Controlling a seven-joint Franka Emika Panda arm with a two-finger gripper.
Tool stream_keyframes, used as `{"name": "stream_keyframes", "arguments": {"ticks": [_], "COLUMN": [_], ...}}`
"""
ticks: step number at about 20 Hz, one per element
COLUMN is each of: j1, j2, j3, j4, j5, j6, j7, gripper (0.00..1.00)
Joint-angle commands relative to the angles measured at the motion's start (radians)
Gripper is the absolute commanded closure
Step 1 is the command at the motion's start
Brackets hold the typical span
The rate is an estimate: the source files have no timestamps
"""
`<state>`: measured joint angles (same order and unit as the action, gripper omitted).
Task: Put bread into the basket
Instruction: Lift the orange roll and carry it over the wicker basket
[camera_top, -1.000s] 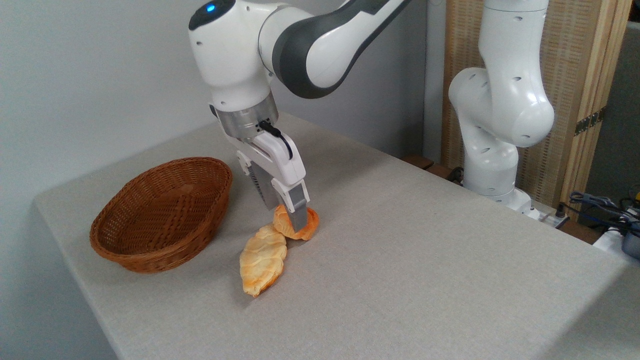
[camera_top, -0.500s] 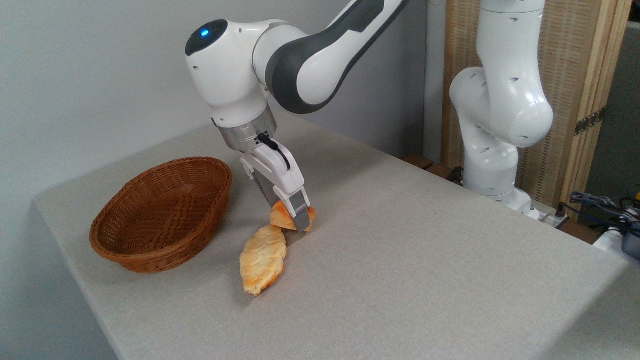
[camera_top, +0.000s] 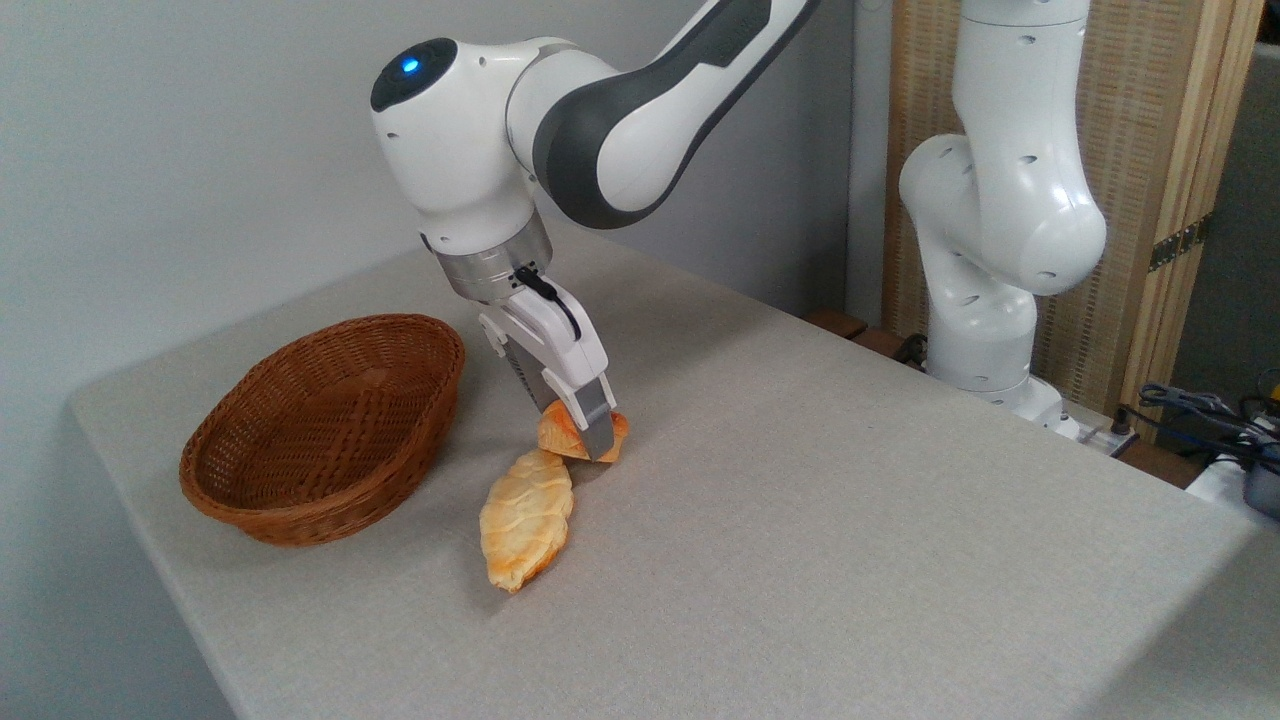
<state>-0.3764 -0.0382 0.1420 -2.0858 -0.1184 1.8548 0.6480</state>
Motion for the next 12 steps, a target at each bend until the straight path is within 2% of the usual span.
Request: {"name": "stream_keyframes", "arguments": {"ticks": [1,6,9,11,12], "j1": [-0.004,-0.004,-0.004,-0.004,-0.006], "j2": [-0.003,-0.006,-0.008,-0.003,0.000], "j3": [0.011,0.010,0.010,0.008,0.008], "j4": [0.012,0.019,0.072,0.116,0.148], "j5": [-0.015,-0.014,-0.018,-0.041,-0.082], "j6": [-0.023,-0.026,-0.026,-0.020,-0.017], "j7": [0.019,0.018,0.016,0.010,0.007], "gripper": [0.64,0.63,0.62,0.61,0.61]}}
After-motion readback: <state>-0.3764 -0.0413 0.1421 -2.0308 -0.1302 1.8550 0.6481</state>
